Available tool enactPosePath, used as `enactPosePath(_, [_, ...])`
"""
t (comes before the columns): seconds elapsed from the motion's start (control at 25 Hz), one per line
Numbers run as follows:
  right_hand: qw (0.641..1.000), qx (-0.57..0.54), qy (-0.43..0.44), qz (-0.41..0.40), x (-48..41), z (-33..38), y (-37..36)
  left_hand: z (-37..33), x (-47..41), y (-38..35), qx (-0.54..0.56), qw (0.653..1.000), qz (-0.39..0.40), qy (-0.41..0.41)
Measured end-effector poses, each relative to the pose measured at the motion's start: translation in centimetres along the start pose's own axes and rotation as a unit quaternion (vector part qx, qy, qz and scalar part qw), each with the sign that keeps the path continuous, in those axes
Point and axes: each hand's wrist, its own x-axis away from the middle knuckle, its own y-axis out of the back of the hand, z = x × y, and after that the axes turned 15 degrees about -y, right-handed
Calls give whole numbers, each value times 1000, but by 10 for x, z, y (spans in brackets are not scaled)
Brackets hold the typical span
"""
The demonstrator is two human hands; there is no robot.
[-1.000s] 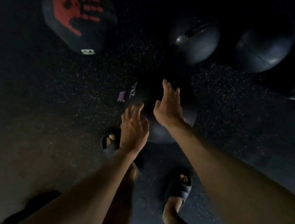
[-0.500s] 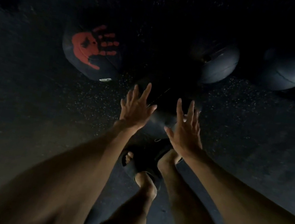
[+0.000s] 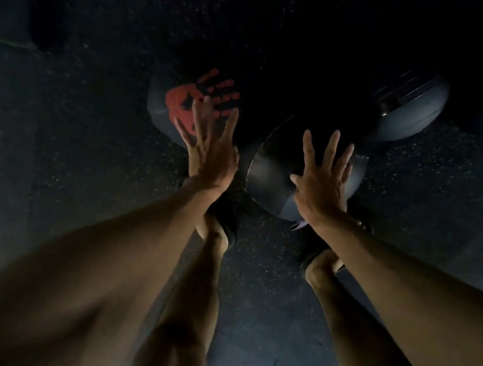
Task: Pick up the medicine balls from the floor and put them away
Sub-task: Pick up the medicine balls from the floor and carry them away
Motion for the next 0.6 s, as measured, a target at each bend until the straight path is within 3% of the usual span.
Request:
enactPosePath(0.16, [998,-27,-10,-50,9,4,-17,65,-13,-3,-73,993,72,-66])
enactPosePath(0.32, [995,-25,-8,-100,5,35,-26,108,-42,14,-109,988,51,-92])
enactPosePath(0.44, [994,-22,-20,-106,-20,83,-20,138,-85,43,-58,996,42,-51])
enactPosePath(0.52, [995,-39,-34,-89,-51,127,1,150,-118,69,6,1000,-1,18])
enactPosePath(0.6, [991,-75,-42,-98,-82,164,33,154,-140,88,39,998,-43,20])
